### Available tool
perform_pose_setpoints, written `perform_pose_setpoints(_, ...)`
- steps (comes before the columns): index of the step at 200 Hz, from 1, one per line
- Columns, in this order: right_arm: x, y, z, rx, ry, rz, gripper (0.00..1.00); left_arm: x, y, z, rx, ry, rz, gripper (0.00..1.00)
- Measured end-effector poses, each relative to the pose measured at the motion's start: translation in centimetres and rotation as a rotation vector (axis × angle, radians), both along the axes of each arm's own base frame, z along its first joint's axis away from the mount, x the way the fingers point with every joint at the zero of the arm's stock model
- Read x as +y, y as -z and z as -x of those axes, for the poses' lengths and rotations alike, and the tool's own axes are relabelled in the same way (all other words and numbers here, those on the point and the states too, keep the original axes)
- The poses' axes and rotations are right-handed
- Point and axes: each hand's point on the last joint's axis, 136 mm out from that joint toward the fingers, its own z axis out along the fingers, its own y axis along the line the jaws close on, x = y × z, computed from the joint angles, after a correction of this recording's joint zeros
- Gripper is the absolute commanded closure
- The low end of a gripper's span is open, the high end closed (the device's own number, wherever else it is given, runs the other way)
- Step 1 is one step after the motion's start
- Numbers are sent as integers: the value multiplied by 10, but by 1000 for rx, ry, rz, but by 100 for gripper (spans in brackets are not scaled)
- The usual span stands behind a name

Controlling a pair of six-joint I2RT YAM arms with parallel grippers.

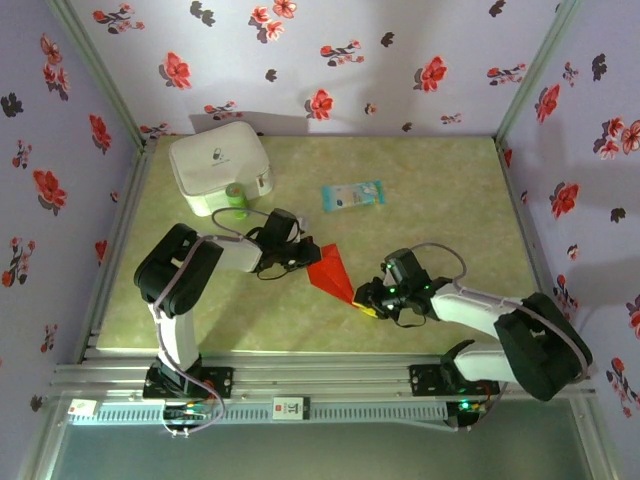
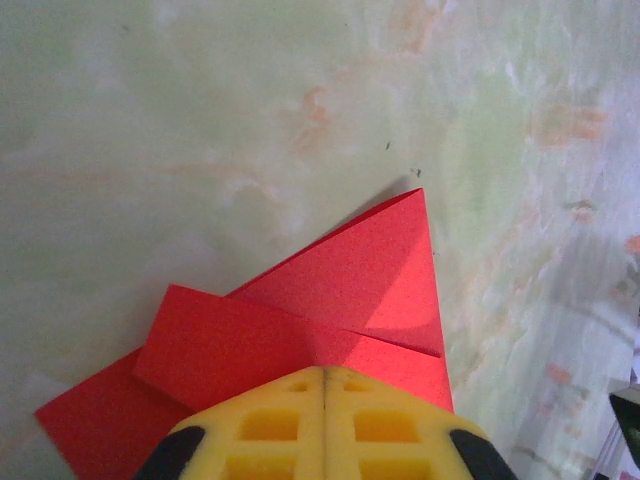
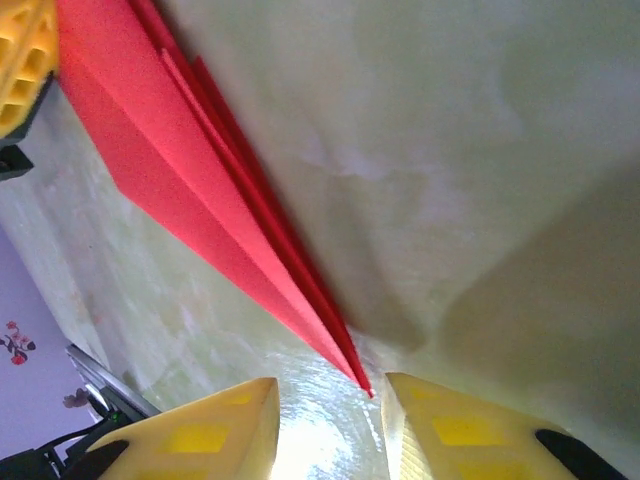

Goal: Fold a paper plane with a square sheet of paper (pick it up from the middle)
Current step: Turn over the paper at the center of the table.

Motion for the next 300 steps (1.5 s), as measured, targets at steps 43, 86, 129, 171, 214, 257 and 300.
perform_pose_setpoints(43,3,5,2,27,-15,-7,74,0,0,0,3,-3,0,100)
perform_pose_setpoints(86,6,4,1,35,-24,-25,74,1,0,0,4,-4,0,100)
perform_pose_setpoints(129,10,2,-3,16,-31,-41,73,1,0,0,5,-4,0,100)
perform_pose_setpoints(171,12,-1,-6,-5,-33,-52,71,1,0,0,6,-6,1,100)
perform_pose_setpoints(214,16,-5,-12,-43,-39,-72,69,1,0,0,6,-6,1,100)
perform_pose_setpoints(257,17,-1,-14,-54,-53,-66,68,1,0,0,6,-6,2,100)
perform_pose_setpoints(300,20,-3,-21,-85,-55,-82,69,1,0,0,7,-6,2,100)
